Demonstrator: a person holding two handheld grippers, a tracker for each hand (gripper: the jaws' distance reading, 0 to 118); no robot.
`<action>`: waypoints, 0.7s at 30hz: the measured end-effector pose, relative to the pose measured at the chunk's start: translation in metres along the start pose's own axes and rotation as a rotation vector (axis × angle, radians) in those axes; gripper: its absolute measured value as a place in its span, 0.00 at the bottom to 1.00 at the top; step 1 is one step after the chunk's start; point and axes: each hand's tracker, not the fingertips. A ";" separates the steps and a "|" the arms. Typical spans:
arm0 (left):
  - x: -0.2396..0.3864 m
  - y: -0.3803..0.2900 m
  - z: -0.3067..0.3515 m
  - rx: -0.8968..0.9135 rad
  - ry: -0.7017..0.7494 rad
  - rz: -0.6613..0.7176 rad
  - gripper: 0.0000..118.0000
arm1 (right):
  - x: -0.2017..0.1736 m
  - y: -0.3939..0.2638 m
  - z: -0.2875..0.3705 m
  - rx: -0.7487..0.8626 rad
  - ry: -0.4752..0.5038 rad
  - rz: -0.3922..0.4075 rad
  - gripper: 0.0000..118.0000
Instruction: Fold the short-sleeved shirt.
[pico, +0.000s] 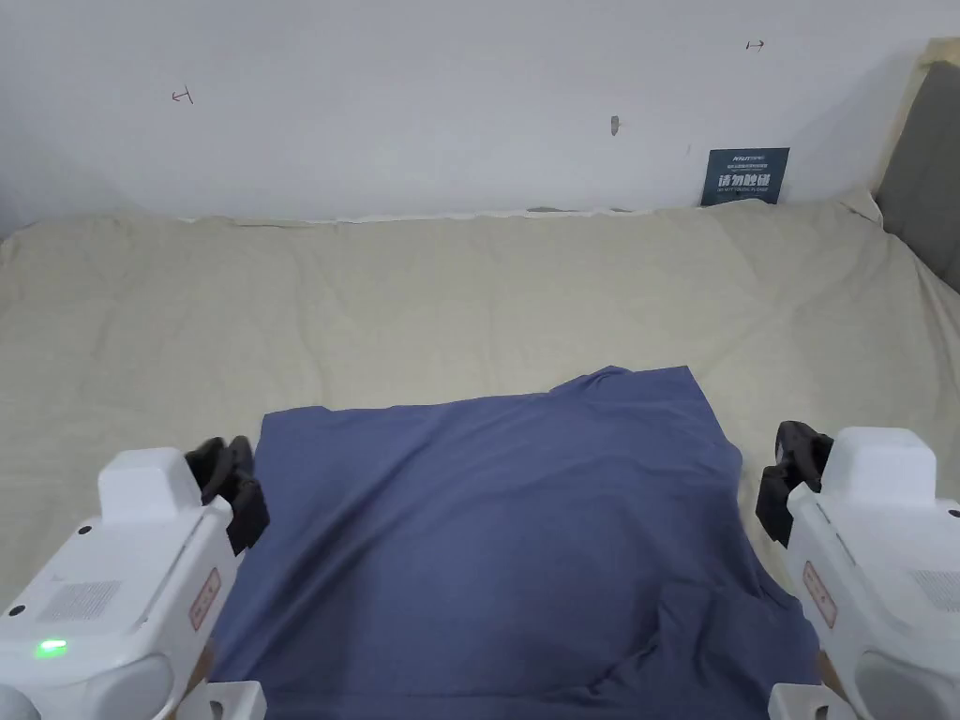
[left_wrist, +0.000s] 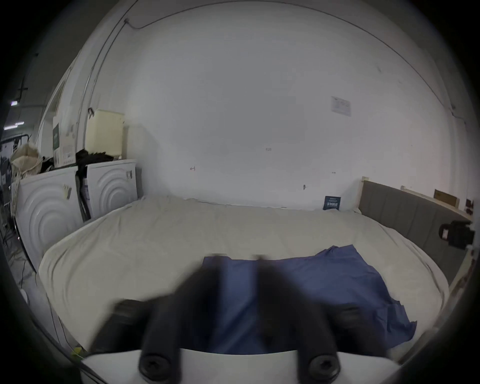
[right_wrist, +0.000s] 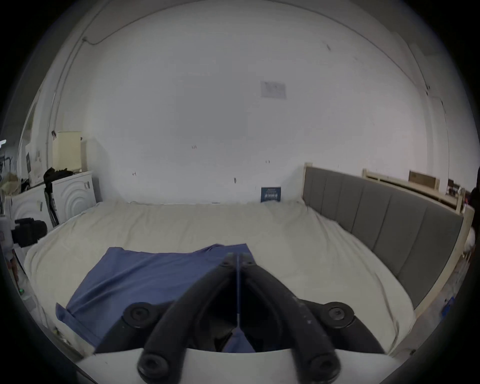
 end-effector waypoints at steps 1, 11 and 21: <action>0.002 -0.002 0.000 -0.003 0.009 -0.002 0.01 | -0.002 0.000 0.002 0.013 -0.009 0.008 0.00; -0.042 -0.030 -0.010 -0.297 0.017 0.043 0.00 | -0.001 -0.004 0.005 0.012 0.012 0.023 0.00; -0.116 -0.101 -0.021 -0.662 0.071 0.217 0.96 | 0.008 -0.019 -0.004 -0.060 0.007 0.001 0.00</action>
